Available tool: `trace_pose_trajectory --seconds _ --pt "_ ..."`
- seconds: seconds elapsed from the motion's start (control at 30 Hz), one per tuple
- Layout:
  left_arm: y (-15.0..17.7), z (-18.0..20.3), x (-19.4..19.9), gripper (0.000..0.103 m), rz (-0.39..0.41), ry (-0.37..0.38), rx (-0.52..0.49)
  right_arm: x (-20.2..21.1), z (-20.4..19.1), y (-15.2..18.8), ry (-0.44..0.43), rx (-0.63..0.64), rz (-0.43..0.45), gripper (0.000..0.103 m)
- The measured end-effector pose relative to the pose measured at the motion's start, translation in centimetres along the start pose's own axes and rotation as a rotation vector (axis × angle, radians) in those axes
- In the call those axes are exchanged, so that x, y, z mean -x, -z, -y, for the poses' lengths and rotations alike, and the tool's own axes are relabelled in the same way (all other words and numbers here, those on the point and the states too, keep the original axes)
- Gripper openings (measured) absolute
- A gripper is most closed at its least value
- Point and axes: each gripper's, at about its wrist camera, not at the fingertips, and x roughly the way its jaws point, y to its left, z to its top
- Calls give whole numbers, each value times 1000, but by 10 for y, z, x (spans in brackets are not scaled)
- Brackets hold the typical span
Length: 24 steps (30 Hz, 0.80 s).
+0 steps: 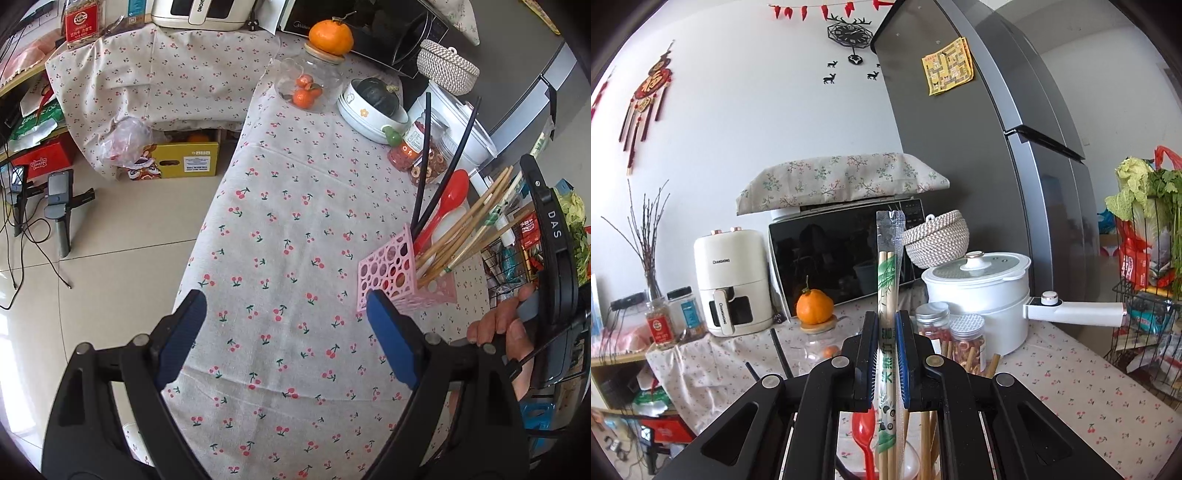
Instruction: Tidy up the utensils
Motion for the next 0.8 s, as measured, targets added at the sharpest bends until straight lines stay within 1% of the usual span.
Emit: trace_pose_trajectory --seconds 0.17,0.2,0.23,0.33,0.47,0.53,0.57,0.63,0.67,0.73,0.77,0.8 --pt "-2 3 -4 88 1 -6 -1 1 6 13 11 -14 -33 12" --pt "-1 5 -5 88 0 -8 -3 2 8 15 11 -15 -38 15" --pt "-1 6 -6 88 -2 -9 -5 3 8 16 12 -10 -46 21" --pt "1 11 -6 88 -3 -13 -20 7 9 14 -1 11 -61 32" --pt "3 16 -3 88 14 -19 -38 20 14 1 -4 34 -55 40" --pt "5 19 1 88 44 -30 -40 26 18 -7 5 42 -60 47" --pt "6 21 3 89 61 -36 -43 28 22 -10 7 43 -68 48" --pt "8 27 9 89 96 -43 -54 32 28 -17 7 48 -91 55" --pt "10 29 11 90 112 -49 -60 35 31 -21 9 54 -102 57" --pt "13 36 17 97 137 -51 -75 41 37 -27 10 75 -127 68" --pt "15 40 20 99 150 -45 -85 44 40 -30 13 87 -137 71" --pt "17 44 23 100 161 -40 -98 49 43 -34 13 99 -147 78"
